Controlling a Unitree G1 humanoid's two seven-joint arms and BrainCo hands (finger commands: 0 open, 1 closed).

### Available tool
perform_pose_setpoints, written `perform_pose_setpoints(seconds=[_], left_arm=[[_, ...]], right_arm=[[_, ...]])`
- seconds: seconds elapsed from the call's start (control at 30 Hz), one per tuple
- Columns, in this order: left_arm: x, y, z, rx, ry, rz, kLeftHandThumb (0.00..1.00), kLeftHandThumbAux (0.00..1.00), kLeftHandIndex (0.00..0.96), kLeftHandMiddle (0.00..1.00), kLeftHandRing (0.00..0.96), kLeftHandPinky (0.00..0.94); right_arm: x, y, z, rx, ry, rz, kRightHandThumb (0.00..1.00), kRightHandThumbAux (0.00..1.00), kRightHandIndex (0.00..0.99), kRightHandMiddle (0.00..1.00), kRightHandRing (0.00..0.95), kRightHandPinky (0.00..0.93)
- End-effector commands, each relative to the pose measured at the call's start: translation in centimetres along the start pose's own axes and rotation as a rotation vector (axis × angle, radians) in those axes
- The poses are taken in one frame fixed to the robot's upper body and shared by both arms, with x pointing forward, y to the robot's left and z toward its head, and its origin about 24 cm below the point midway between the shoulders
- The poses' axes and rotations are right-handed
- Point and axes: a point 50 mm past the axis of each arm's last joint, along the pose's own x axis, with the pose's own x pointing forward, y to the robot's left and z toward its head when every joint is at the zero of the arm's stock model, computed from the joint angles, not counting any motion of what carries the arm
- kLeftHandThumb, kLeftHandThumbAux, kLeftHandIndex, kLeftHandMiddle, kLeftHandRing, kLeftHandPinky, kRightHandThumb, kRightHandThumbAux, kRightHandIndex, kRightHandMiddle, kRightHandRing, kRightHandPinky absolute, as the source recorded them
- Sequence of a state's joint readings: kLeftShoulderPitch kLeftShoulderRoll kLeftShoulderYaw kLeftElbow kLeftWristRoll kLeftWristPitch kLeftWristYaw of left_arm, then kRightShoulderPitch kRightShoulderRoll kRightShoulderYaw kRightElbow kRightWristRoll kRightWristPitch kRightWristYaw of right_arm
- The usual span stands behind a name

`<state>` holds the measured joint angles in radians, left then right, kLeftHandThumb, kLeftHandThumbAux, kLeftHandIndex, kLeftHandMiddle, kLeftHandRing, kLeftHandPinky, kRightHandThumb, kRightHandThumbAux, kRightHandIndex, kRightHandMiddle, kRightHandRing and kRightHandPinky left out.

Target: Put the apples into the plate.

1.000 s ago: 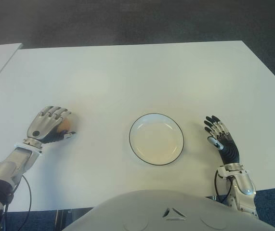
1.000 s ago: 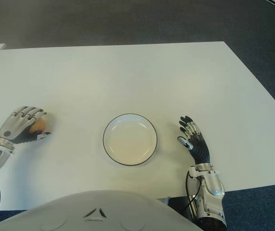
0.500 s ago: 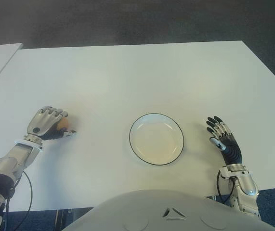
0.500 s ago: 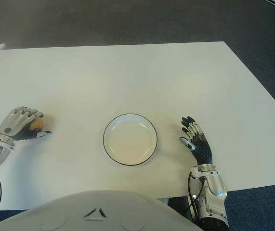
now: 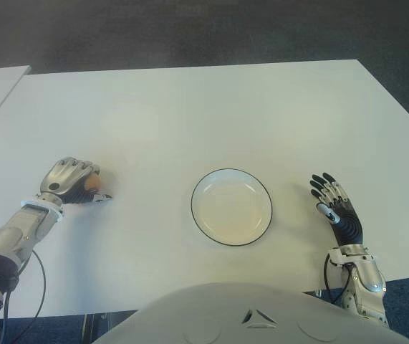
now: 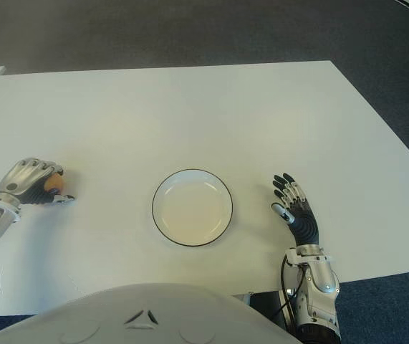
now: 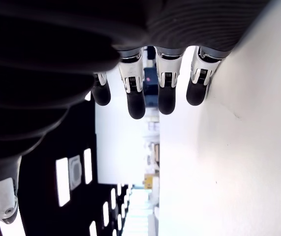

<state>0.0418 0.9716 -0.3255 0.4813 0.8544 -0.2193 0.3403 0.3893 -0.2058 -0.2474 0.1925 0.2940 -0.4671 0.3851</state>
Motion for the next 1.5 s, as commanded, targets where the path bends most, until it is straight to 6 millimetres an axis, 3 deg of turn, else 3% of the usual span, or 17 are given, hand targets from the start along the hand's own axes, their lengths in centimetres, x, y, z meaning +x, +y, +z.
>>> perform_pose_setpoints(seconds=[0.03, 0.3, 0.83, 0.87, 1.0, 1.23, 1.5], left_arm=[[-2.81, -5.28, 1.72, -0.03, -0.027, -0.324, 0.85, 0.665, 0.408, 0.522, 0.743, 0.165], [-2.85, -5.36, 1.67, -0.083, 0.001, -0.308, 0.85, 0.665, 0.406, 0.52, 0.744, 0.161], [-3.22, -5.06, 1.73, -0.259, 0.018, -0.161, 0.851, 0.663, 0.415, 0.522, 0.733, 0.392], [-3.25, -5.09, 1.7, -0.265, 0.019, -0.155, 0.851, 0.664, 0.414, 0.522, 0.738, 0.499], [-3.25, -5.13, 1.69, -0.295, 0.032, -0.135, 0.851, 0.665, 0.411, 0.522, 0.751, 0.659], [-3.35, -5.18, 1.72, -0.301, 0.029, -0.121, 0.851, 0.667, 0.407, 0.52, 0.762, 0.708], [-3.44, -5.23, 1.68, -0.329, 0.022, -0.103, 0.85, 0.667, 0.408, 0.516, 0.752, 0.647]], right_arm=[[-0.94, 0.27, -1.7, 0.058, 0.094, -0.019, 0.257, 0.56, 0.076, 0.157, 0.109, 0.084], [-0.83, 0.12, -1.64, 0.061, 0.087, -0.008, 0.245, 0.579, 0.081, 0.154, 0.113, 0.106], [-0.55, 0.01, -1.61, 0.069, 0.08, -0.018, 0.242, 0.587, 0.09, 0.162, 0.128, 0.121], [-0.54, 0.01, -1.62, 0.071, 0.08, -0.019, 0.243, 0.587, 0.091, 0.162, 0.128, 0.122], [-0.47, -0.01, -1.64, 0.075, 0.08, -0.019, 0.244, 0.586, 0.094, 0.162, 0.128, 0.122], [-0.42, 0.0, -1.66, 0.08, 0.081, -0.029, 0.238, 0.589, 0.095, 0.159, 0.129, 0.133], [-0.32, 0.09, -1.69, 0.09, 0.084, -0.043, 0.249, 0.591, 0.1, 0.159, 0.13, 0.137]])
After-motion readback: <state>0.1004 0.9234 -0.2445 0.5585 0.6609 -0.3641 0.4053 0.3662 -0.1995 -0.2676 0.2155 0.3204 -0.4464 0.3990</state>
